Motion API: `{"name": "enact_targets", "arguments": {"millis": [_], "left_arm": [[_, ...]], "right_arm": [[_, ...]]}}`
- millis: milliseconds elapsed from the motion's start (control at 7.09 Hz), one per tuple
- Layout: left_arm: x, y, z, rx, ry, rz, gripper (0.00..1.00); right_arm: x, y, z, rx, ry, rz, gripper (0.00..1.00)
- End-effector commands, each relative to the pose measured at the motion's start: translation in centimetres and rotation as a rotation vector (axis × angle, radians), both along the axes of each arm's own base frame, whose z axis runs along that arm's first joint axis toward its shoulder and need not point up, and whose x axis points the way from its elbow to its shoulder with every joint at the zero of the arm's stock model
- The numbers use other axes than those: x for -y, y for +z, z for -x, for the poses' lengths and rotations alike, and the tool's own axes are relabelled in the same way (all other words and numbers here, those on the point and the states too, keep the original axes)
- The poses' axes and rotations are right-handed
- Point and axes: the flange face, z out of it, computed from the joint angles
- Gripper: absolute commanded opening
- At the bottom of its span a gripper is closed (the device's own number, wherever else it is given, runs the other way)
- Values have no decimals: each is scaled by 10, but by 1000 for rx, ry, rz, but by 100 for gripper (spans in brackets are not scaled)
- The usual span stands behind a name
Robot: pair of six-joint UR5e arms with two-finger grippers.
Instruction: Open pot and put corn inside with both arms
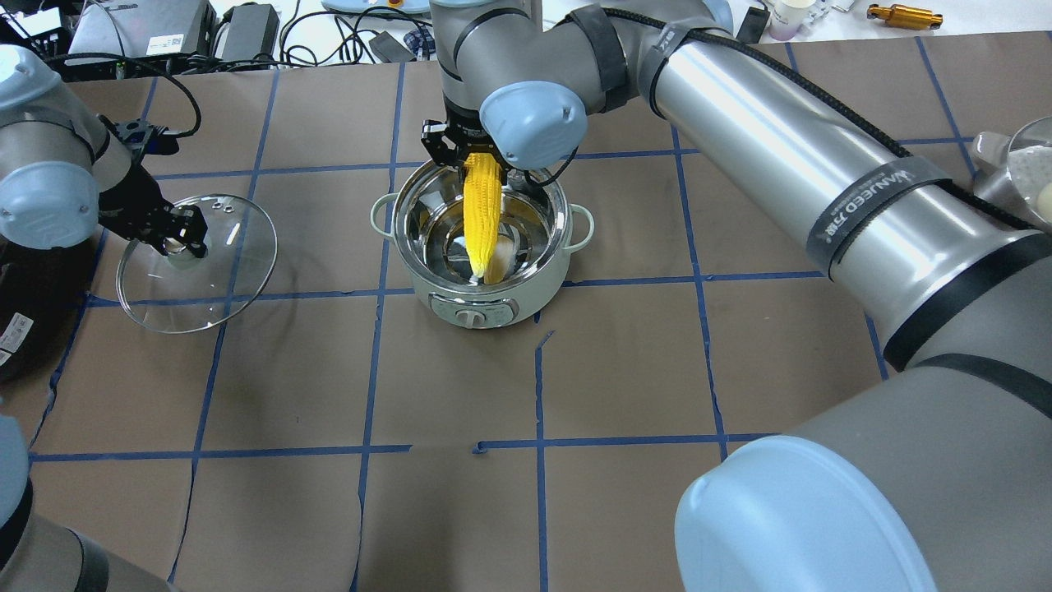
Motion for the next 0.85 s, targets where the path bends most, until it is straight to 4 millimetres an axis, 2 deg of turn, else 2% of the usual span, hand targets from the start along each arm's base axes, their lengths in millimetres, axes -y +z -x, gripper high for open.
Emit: {"name": "enact_targets", "arguments": {"millis": [0, 141, 282, 423, 564, 705], "left_arm": [[-5, -20, 1, -13, 1, -13, 3], [-7, -24, 1, -14, 6, -23, 7], [-7, -27, 2, -19, 7, -27, 25], [-9, -31, 2, -19, 18, -35, 69], [-9, -33, 2, -16, 66, -38, 100], [-8, -32, 2, -13, 115, -33, 100]], "right_arm": [[-5, 17, 18, 15, 12, 80, 100], [-1, 30, 40, 9, -18, 63, 100], [5, 57, 77, 12, -65, 45, 100], [2, 83, 124, -18, -67, 10, 100], [-5, 99, 164, -42, -75, -41, 100], [-11, 122, 212, -60, -74, -31, 100]]}}
